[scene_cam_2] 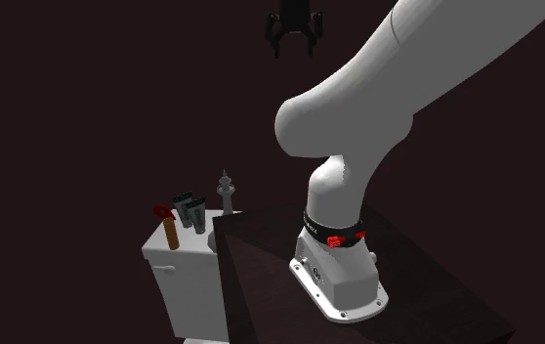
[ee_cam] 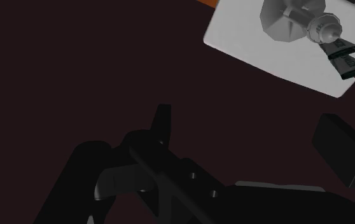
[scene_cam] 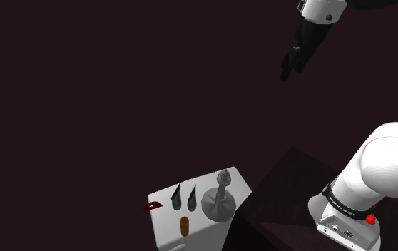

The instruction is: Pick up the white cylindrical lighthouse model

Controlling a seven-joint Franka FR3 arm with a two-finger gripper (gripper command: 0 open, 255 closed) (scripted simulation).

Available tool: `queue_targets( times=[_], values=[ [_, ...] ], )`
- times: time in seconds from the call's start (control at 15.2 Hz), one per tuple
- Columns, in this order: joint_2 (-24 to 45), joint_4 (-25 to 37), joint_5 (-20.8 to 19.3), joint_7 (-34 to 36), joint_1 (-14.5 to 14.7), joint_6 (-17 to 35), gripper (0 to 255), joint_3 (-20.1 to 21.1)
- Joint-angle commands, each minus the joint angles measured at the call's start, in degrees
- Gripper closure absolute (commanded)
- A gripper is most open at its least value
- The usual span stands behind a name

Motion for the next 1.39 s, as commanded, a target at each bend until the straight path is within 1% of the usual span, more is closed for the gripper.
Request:
queue_targets(
  times=[0.0,0.4,0.73,0.99,1.32],
  values=[
    [0.0,0.0,0.0,0.0,0.0,0.0,0,0.0],
    [-1.3,-10.1,2.1,7.8,1.3,8.4,0,6.4],
    [0.7,-16.5,4.0,14.8,2.7,16.2,0,12.3],
    [4.6,-20.1,5.4,20.8,3.7,23.1,0,17.5],
    [12.7,-22.5,5.9,29.2,3.8,32.6,0,24.7]
  ],
)
